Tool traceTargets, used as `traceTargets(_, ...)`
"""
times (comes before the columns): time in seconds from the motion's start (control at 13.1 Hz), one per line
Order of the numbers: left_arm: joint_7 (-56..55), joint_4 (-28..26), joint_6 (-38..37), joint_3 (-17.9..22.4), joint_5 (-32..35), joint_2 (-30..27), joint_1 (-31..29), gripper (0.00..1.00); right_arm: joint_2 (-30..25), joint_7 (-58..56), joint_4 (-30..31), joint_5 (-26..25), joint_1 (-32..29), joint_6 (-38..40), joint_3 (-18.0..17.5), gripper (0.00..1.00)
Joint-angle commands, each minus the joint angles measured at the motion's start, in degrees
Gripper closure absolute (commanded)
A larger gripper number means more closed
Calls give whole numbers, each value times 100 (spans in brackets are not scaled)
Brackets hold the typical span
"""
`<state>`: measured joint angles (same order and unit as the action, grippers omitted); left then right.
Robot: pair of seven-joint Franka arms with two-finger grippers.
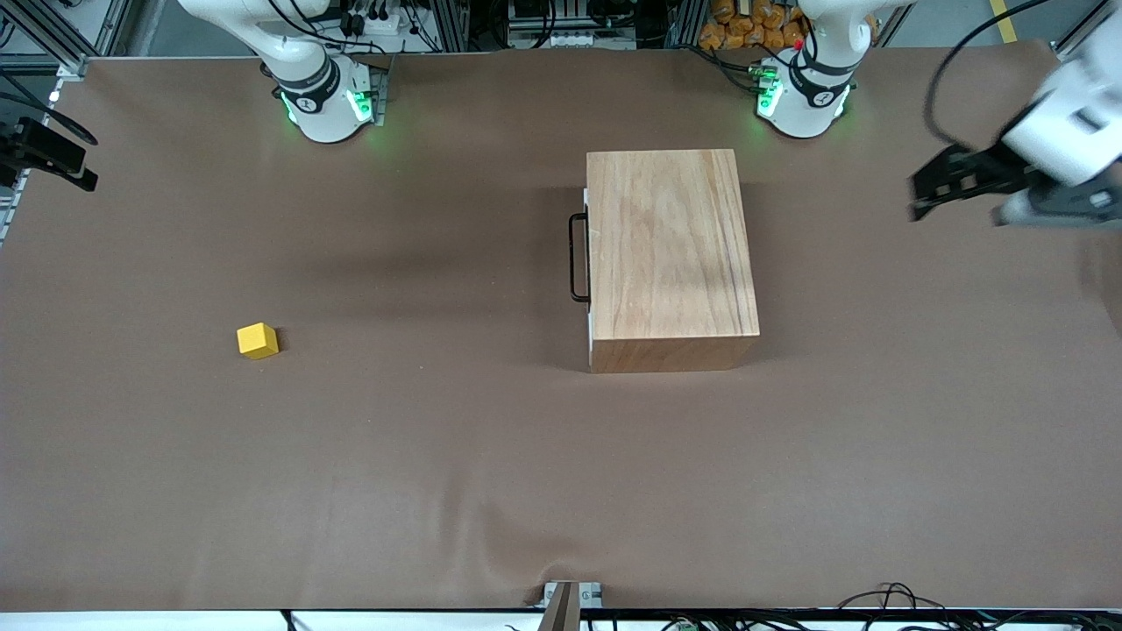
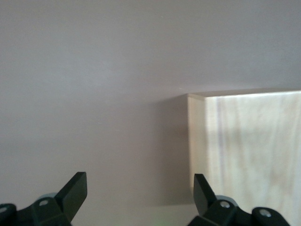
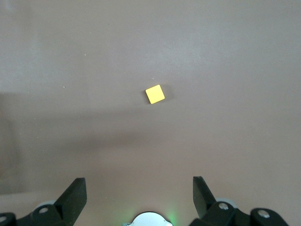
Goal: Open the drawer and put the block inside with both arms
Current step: 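Reach the left gripper across the box toward the black drawer handle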
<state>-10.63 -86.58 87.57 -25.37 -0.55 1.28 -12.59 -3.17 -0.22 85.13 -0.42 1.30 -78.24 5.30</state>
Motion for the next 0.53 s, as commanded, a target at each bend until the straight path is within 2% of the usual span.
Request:
traceTargets(0.0, -963, 684, -126, -162, 134, 687, 509, 0, -132, 22, 109, -116, 28, -7, 6, 0)
traceTargets(0.23, -2589, 1475, -179, -48, 335, 1592, 1458, 0, -132, 22, 109, -116, 19, 2, 6, 0)
traceTargets(0.46, -3197, 1854, -127, 118, 696, 2077, 2258, 0, -132, 22, 109, -116, 36, -7, 6, 0)
